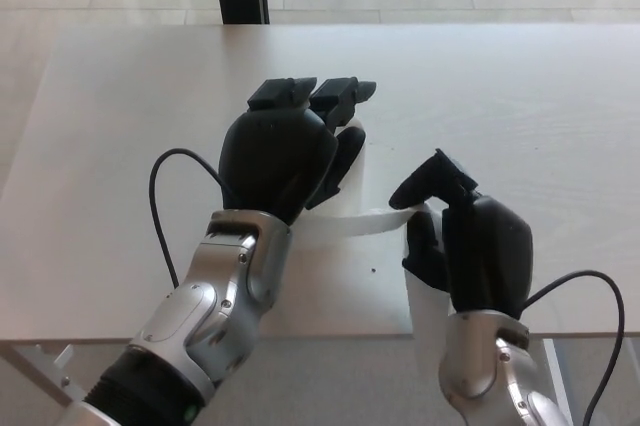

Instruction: A toilet paper roll is kept in the middle of the desk infront of the robot. The robot places its left hand on the top of the toilet paper roll to hold it still and uses its right hand to tear off a piece of toilet paper from it and hands the paper to a person

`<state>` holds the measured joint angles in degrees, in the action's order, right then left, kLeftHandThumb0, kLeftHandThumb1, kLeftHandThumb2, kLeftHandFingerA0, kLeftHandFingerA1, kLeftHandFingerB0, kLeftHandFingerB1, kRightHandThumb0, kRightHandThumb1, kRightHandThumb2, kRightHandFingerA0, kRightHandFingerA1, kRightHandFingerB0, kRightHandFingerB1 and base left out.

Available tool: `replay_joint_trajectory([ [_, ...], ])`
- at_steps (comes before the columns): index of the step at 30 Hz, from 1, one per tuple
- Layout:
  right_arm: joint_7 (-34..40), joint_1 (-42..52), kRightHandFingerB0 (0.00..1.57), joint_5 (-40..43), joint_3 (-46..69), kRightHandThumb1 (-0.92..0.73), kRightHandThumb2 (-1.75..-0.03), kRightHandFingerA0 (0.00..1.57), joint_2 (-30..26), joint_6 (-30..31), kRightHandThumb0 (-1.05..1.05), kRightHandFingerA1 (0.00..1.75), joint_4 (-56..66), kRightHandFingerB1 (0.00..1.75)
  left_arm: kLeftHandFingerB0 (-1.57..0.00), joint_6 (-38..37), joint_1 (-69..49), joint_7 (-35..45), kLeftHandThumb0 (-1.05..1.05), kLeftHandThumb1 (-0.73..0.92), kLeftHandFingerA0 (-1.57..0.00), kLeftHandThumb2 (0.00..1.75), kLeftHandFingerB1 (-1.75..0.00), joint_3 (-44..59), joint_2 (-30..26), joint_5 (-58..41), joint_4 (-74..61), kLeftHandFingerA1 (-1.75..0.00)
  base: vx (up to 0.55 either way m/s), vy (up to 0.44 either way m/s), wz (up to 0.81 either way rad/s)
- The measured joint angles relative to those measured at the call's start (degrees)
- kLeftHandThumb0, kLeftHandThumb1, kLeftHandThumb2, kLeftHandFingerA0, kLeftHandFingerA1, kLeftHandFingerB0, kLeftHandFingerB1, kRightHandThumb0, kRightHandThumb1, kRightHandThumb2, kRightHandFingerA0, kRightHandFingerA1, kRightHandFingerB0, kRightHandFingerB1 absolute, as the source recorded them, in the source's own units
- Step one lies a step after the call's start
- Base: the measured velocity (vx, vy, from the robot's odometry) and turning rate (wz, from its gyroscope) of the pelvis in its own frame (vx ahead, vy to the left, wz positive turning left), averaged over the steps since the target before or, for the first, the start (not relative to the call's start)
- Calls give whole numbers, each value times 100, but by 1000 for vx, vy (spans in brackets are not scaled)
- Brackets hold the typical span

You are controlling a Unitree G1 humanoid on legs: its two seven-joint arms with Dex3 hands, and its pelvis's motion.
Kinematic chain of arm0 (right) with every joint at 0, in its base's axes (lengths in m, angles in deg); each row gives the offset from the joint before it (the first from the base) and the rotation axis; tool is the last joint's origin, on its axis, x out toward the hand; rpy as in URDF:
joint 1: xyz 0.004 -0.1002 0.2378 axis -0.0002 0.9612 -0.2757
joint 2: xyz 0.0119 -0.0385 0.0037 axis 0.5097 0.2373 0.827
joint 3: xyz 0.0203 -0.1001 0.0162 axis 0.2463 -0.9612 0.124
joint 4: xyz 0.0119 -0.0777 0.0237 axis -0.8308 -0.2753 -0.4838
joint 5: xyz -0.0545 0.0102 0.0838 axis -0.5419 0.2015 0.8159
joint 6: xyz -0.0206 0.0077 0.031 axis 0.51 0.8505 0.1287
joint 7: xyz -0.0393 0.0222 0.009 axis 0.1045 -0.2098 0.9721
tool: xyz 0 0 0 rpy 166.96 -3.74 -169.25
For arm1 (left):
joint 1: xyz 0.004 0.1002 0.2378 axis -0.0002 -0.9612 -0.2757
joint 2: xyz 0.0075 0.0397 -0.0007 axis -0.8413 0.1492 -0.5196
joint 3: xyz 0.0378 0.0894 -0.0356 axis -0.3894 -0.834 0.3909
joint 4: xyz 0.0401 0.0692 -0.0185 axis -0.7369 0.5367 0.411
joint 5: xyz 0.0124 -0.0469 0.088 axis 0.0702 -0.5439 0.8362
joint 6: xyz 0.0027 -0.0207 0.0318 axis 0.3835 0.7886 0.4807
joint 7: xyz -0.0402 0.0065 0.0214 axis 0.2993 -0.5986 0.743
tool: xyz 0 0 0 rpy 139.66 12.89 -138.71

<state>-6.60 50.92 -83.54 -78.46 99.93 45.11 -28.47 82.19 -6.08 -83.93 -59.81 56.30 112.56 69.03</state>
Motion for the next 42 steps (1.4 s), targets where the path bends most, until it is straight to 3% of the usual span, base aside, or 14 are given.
replay_joint_trajectory([
  [1, -24, -1, 64, 84, 57, -60, -121, 94, 34, -40, -23, 175, 40, 170, -42, -1, 2, -2, -29, 86, -31, 65, -38, -2, 2, 0, 1, -41, 0, 0, 0],
  [3, -57, -1, 65, 199, 145, -59, -124, 95, 41, -68, -23, 175, 100, 170, -41, -5, 3, -11, -29, 86, -31, 65, -37, -4, 4, 0, 2, -41, 0, 0, 0],
  [11, -263, -3, 60, 831, 502, -69, -108, 92, 65, -78, -22, 175, 490, 172, -41, -21, 17, -86, -30, 86, -31, 65, -37, -10, 34, 1, -9, -41, 0, 0, 0],
  [14, -317, -4, 62, 1020, 583, -64, -123, 93, 73, -74, -18, 175, 609, 172, -41, -21, 17, -100, -30, 86, -32, 65, -38, -12, 48, 2, -7, -41, 0, 0, 0],
  [17, -384, -4, 63, 1282, 701, -62, -125, 93, 81, -68, -20, 175, 770, 169, -41, -22, 17, -108, -30, 87, -30, 65, -37, -12, 81, 1, -6, -41, 0, 0, 0],
  [23, -466, -6, 55, 1739, 868, -69, -111, 89, 93, -54, -23, 175, 977, 163, -41, -22, 14, -111, -29, 85, -30, 65, -37, -8, 115, 1, -5, -41, 0, 0, 0],
  [26, -488, -9, 56, 1955, 949, -62, -125, 91, 100, -49, -22, 175, 1044, 165, -42, -22, 10, -112, -28, 85, -31, 65, -38, -6, 119, 1, -6, -40, 0, 0, 0],
  [30, -501, -31, 57, 2261, 1040, -61, -127, 93, 111, -43, -25, 175, 1140, 165, -41, -22, -7, -125, -30, 86, -30, 65, -37, -6, 126, 2, 1, -41, 0, 0, 0],
  [37, -499, -152, 45, 2823, 1244, -71, -114, 87, 137, -14, -29, 175, 1231, 161, -40, -22, -59, -172, -29, 87, -29, 66, -37, -10, 122, 3, 14, -40, 0, 0, 0],
  [38, -497, -178, 47, 2899, 1268, -77, -97, 88, 138, -5, -26, 175, 1247, 164, -40, -22, -66, -176, -28, 87, -29, 65, -36, -9, 121, 3, 14, -39, 0, 0, 0],
  [39, -494, -211, 60, 2961, 1290, -71, -103, 90, 139, 6, -24, 175, 1259, 159, -41, -22, -72, -179, -28, 86, -30, 65, -37, -8, 118, 3, 13, -40, 0, 0, 0],
  [40, -491, -278, 67, 3044, 1329, -62, -113, 101, 139, 30, -23, 175, 1276, 171, -40, -22, -78, -185, -29, 86, -30, 66, -36, -8, 117, 3, 10, -40, 0, 0, 0],
  [41, -488, -375, 67, 3127, 1384, -62, -113, 101, 140, 57, -23, 175, 1301, 171, -40, -22, -89, -189, -29, 86, -30, 66, -36, -7, 114, 3, 7, -40, 0, 0, 0],
  [42, -486, -471, 76, 3191, 1430, -53, -126, 103, 142, 83, -21, 175, 1323, 165, -41, -22, -100, -193, -29, 86, -31, 65, -36, -7, 111, 3, 4, -40, 0, 0, 0],
])
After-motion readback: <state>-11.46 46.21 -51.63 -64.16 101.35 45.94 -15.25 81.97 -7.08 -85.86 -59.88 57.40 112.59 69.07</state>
